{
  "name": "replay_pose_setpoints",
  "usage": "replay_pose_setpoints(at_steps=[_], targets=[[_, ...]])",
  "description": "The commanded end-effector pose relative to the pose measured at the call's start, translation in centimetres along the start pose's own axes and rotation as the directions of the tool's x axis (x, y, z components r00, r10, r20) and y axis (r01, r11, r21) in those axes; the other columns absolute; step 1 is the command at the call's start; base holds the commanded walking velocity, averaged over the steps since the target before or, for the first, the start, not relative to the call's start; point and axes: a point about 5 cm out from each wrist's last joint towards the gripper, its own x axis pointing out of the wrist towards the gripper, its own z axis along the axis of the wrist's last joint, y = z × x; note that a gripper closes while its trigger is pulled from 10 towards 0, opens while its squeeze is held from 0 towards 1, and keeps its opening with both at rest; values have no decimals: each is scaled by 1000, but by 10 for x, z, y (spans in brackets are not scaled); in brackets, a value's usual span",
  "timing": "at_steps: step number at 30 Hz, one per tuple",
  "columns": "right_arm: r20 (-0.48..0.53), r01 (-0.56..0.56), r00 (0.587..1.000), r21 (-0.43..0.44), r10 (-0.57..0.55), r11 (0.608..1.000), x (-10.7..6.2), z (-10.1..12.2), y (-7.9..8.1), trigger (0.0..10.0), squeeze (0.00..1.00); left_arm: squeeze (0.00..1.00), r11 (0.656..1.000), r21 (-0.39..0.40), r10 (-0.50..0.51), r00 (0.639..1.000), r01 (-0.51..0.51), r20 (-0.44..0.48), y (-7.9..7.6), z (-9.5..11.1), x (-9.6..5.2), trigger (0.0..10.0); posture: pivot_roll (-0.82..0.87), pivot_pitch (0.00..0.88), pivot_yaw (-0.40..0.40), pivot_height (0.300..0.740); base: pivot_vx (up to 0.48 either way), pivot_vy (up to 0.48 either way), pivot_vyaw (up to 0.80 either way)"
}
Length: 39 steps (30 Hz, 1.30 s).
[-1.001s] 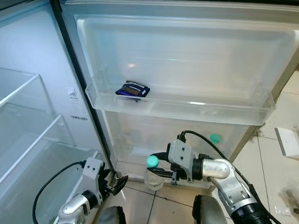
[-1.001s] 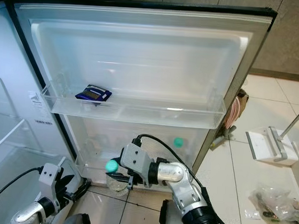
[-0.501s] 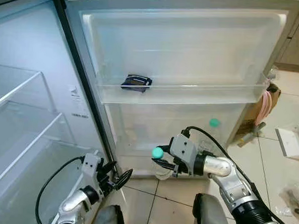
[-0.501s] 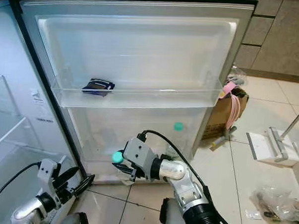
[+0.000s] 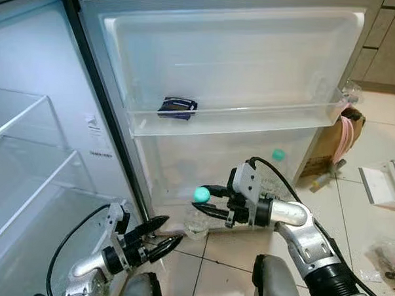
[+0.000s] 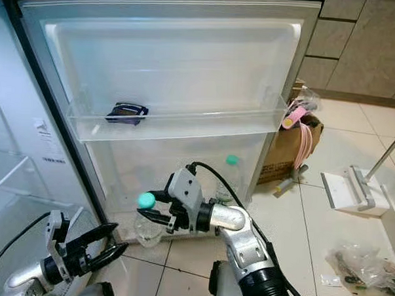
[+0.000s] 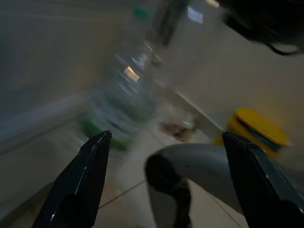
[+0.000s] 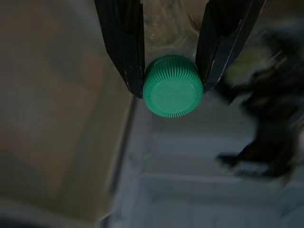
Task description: Restocking fridge
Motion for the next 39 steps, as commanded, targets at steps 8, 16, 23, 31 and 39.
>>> replay_pose_setpoints(at_steps=[8, 16, 23, 31, 39], targets=[[23, 196, 980, -16, -195, 981, -6, 11, -29, 10000, 0, 0, 998, -6, -57, 998, 57, -16, -4, 3, -3, 10000, -63, 0, -11, 477, 0, 0, 0], [-59, 305, 950, -52, -308, 951, -11, -8, -34, 10000, 0, 0, 998, 1, -63, 998, 63, -25, -5, 5, -2, 10000, -66, 0, -8, 477, 0, 0, 0], [-91, 417, 903, -44, -419, 908, -16, -20, -43, 10000, 0, 0, 998, 23, -58, 998, 59, -16, -4, 11, 0, 10000, -64, 0, -9, 477, 0, 0, 0], [-129, 542, 832, -10, -539, 840, -23, -29, -56, 10000, 0, 0, 997, 38, -66, 998, 66, -9, -5, 15, 4, 10000, -62, 0, -8, 477, 0, 0, 0], [-129, 519, 848, 0, -515, 855, -21, -31, -55, 10000, 0, 0, 997, 35, -66, 998, 66, -13, -6, 14, 5, 10000, -63, 0, -10, 477, 0, 0, 0]])
